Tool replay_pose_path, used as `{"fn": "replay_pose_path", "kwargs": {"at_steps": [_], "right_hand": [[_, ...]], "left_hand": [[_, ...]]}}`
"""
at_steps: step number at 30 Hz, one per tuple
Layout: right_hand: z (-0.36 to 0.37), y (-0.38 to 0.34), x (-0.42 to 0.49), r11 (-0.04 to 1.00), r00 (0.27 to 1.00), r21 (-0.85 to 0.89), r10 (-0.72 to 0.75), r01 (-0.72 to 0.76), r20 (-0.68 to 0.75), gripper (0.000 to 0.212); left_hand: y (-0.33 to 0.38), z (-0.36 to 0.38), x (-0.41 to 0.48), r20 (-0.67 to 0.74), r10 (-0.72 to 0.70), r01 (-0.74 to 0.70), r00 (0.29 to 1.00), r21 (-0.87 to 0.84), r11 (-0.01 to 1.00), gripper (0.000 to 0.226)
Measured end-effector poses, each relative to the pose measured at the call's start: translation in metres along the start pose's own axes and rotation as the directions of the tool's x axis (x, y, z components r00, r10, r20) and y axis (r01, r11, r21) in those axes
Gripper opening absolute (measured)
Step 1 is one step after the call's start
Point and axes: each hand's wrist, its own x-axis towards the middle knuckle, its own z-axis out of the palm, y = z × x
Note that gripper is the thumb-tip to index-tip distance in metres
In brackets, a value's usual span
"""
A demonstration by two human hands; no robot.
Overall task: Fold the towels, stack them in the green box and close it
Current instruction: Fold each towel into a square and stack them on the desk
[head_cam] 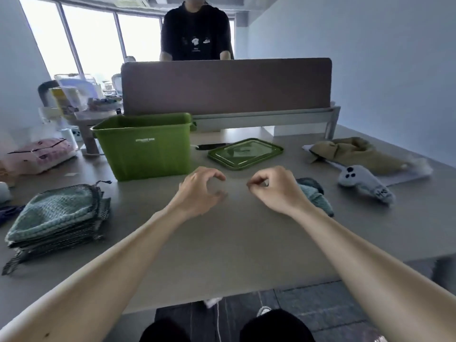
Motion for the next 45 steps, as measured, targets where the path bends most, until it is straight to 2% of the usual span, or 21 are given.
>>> {"fn": "replay_pose_path", "kwargs": {"at_steps": [3,6,9,11,16,21,24,28,30,33,34,36,38,40,42,45], "right_hand": [[-0.024,0.034,-0.007,0.993,0.990,-0.097,0.050,-0.064,-0.133,0.012],[-0.047,0.064,-0.013,0.959,0.964,-0.213,0.137,-0.187,-0.228,0.022],[-0.059,0.090,-0.015,0.888,0.937,-0.302,0.312,-0.346,-0.155,0.052],[-0.060,0.100,-0.014,0.880,0.922,-0.277,0.375,-0.386,-0.092,0.062],[-0.044,0.091,-0.002,0.934,0.941,-0.127,0.338,-0.334,0.010,0.061],[-0.022,0.069,0.016,0.940,0.929,-0.019,0.339,-0.340,0.148,0.074],[-0.006,0.059,0.030,0.948,0.927,0.020,0.305,-0.317,0.218,0.058],[0.023,0.038,0.045,0.958,0.921,0.045,0.258,-0.283,0.292,0.059],[0.040,0.026,0.053,0.970,0.927,0.049,0.214,-0.240,0.309,0.041],[0.064,0.012,0.067,0.966,0.929,0.154,0.142,-0.205,0.343,0.020],[0.072,0.008,0.072,0.963,0.928,0.190,0.113,-0.190,0.355,0.018],[0.084,0.003,0.080,0.946,0.921,0.274,0.059,-0.175,0.384,0.013],[0.093,0.000,0.087,0.905,0.917,0.388,0.005,-0.174,0.400,0.007],[0.099,-0.001,0.091,0.858,0.920,0.485,-0.039,-0.168,0.389,0.006],[0.100,0.001,0.093,0.817,0.919,0.551,-0.071,-0.170,0.388,0.007],[0.095,0.002,0.093,0.769,0.930,0.616,-0.080,-0.171,0.358,0.015]], "left_hand": [[0.025,0.038,0.013,0.104,0.052,-0.053,0.993,0.002,0.999,0.063],[0.047,0.074,0.020,0.177,0.129,-0.125,0.976,-0.033,0.992,0.070],[0.058,0.097,0.025,0.223,0.197,-0.197,0.955,-0.022,0.980,0.082],[0.061,0.105,0.029,0.252,0.222,-0.240,0.942,0.043,0.970,0.082],[0.050,0.103,0.038,0.222,0.207,-0.232,0.953,0.094,0.968,0.070],[0.015,0.082,0.038,0.169,0.173,-0.187,0.970,0.076,0.979,0.083],[-0.006,0.064,0.033,0.141,0.148,-0.164,0.979,0.107,0.981,0.081],[-0.028,0.037,0.020,0.128,0.085,-0.099,0.988,0.101,0.990,0.078],[-0.037,0.024,0.012,0.133,0.049,-0.062,0.990,0.096,0.993,0.086],[-0.052,0.004,0.002,0.148,-0.009,-0.003,0.989,0.078,0.997,0.095],[-0.058,-0.003,0.000,0.142,-0.026,0.022,0.990,0.029,0.999,0.093],[-0.070,-0.016,-0.002,0.080,-0.100,0.114,0.992,-0.187,0.976,0.084],[-0.082,-0.023,0.002,-0.007,-0.234,0.211,0.972,-0.408,0.888,0.071],[-0.090,-0.024,0.008,-0.089,-0.338,0.271,0.937,-0.426,0.863,0.055],[-0.091,-0.026,0.012,-0.112,-0.343,0.279,0.933,-0.378,0.883,0.046],[-0.085,-0.029,0.015,0.008,-0.221,0.189,0.975,-0.544,0.817,0.037]]}}
